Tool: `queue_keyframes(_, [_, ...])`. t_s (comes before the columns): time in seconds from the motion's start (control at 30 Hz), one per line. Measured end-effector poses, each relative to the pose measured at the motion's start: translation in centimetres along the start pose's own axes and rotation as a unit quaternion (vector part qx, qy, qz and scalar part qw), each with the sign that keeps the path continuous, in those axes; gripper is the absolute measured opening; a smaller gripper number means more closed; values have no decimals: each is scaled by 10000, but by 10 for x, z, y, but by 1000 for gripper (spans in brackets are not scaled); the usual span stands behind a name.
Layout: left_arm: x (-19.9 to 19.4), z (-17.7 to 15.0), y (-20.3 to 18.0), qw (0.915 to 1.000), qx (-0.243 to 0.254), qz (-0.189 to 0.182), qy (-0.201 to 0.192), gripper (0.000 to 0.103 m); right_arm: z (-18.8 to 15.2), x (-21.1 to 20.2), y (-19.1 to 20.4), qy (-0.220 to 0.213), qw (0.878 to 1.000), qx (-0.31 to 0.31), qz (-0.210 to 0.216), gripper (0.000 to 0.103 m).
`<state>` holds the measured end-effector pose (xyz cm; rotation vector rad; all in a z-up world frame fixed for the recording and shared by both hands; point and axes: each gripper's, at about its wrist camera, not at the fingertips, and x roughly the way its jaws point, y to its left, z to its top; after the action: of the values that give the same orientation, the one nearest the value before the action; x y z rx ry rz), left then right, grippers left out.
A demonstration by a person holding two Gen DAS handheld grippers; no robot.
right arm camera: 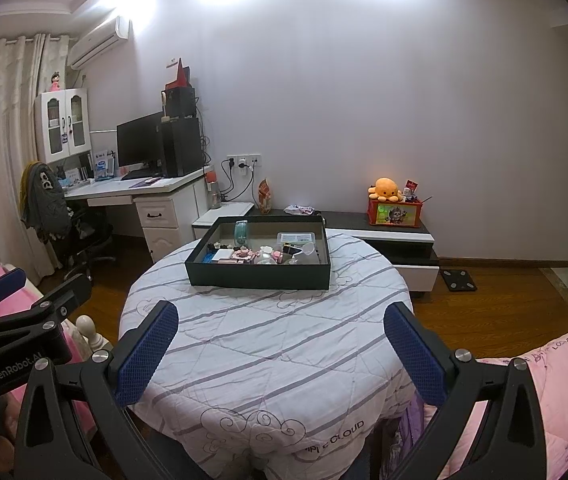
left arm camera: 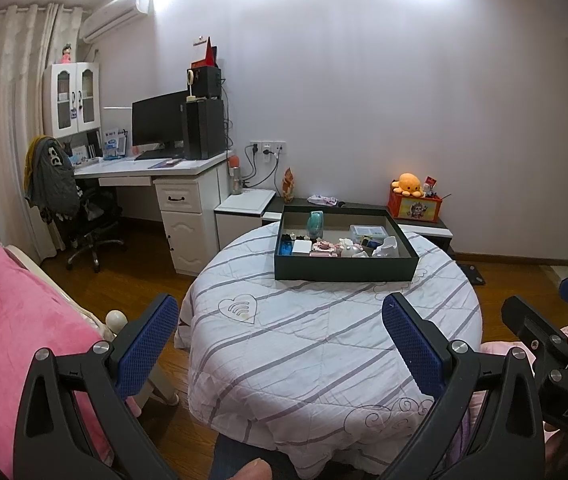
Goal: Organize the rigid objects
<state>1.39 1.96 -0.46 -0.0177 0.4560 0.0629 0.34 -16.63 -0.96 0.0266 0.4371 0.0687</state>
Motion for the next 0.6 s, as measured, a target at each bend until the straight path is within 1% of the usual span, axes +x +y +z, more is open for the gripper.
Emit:
queue_keyframes(0.37, [-4, 2, 3, 9999, 40, 119, -18, 103, -1, 0, 0, 18, 10000, 4, 11, 103])
queue_keyframes(0.6, [-1, 2, 2, 9999, 77, -31, 99, 103, -4, 1, 1, 40, 10000, -1, 13, 103])
